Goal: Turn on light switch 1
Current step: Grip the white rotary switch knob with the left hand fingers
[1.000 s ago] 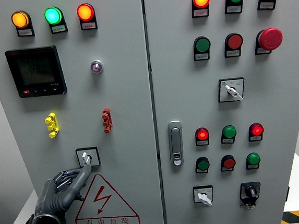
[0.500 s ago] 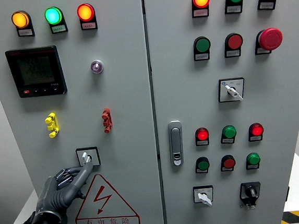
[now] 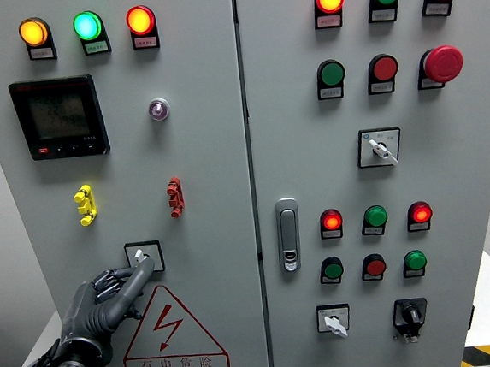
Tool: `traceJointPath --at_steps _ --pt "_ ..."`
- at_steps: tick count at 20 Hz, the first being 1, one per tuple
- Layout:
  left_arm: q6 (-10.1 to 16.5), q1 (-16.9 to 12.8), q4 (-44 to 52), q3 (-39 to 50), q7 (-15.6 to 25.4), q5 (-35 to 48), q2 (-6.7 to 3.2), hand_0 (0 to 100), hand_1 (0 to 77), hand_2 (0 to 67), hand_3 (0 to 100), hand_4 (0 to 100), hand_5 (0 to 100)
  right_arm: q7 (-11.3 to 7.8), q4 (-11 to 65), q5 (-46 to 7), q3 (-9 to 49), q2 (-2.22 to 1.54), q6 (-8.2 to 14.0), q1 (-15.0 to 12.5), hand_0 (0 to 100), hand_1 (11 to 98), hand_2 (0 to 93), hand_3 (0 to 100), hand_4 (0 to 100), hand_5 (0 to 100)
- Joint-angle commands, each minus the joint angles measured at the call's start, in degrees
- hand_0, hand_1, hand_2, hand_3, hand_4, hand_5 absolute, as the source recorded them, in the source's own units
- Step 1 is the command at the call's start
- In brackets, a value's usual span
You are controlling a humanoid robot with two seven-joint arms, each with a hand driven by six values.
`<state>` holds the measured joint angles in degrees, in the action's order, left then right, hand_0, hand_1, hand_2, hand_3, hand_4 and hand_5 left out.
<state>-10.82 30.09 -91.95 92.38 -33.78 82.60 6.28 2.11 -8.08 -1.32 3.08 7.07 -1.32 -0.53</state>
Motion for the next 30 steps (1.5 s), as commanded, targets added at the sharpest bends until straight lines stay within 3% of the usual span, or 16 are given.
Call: traceJointPath --at_steps 1,16,30 --pt "-0.17 0.85 0.02 -0.01 -0.50 0.11 -0.04 0 65.8 48.6 81 99 75 0.00 -0.01 0.00 0.00 0.05 0.09 0.00 0 20.2 0.0 20 19 10" --pt "-0.61 0.94 0.10 -0.01 -3.75 4.06 -0.04 0 65.0 49.7 81 99 74 0.00 -0.01 0.00 0.00 0.05 0.09 0.00 0 20.3 0.0 20 19 10" --pt "-0.61 1.73 0.19 -0.01 -4.01 3.97 0.04 0 63.6 50.2 81 99 73 0.00 0.08 0.00 0.00 0.05 0.09 0.00 0 20.1 0.0 20 19 10"
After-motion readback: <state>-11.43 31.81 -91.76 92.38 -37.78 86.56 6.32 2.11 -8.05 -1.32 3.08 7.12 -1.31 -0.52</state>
